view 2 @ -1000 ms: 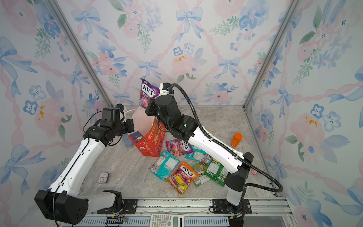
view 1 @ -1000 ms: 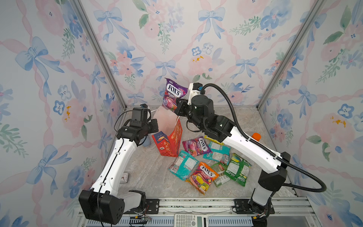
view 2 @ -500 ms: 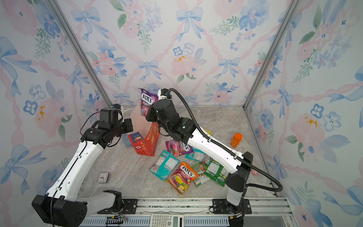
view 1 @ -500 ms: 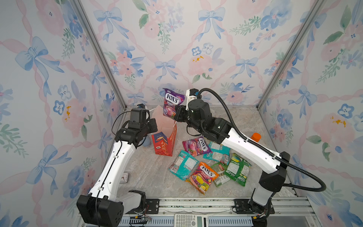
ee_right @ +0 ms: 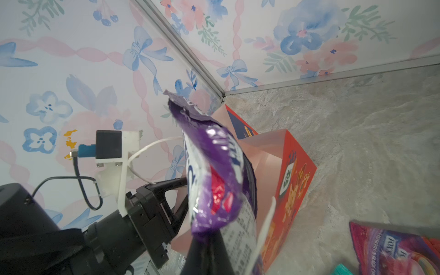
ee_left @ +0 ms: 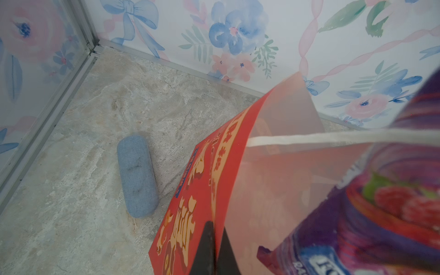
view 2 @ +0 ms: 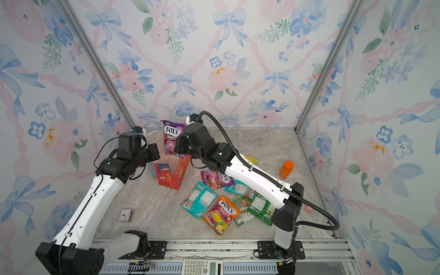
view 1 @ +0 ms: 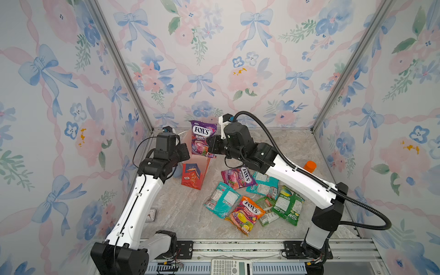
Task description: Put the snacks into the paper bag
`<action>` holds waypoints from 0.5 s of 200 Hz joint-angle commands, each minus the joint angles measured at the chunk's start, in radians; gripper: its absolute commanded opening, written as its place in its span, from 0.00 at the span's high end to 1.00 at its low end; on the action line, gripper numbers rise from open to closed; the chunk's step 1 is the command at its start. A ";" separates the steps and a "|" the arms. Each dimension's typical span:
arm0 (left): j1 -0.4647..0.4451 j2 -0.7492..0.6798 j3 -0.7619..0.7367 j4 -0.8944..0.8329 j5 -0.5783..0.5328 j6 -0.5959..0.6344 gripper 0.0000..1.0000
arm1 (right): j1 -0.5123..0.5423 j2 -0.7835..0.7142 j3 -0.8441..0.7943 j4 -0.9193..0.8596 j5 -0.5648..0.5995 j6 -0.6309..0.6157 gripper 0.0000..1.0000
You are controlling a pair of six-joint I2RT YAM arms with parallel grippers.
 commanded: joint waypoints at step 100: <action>-0.004 -0.079 -0.070 0.090 -0.019 -0.060 1.00 | -0.048 0.045 0.021 0.007 -0.079 0.077 1.00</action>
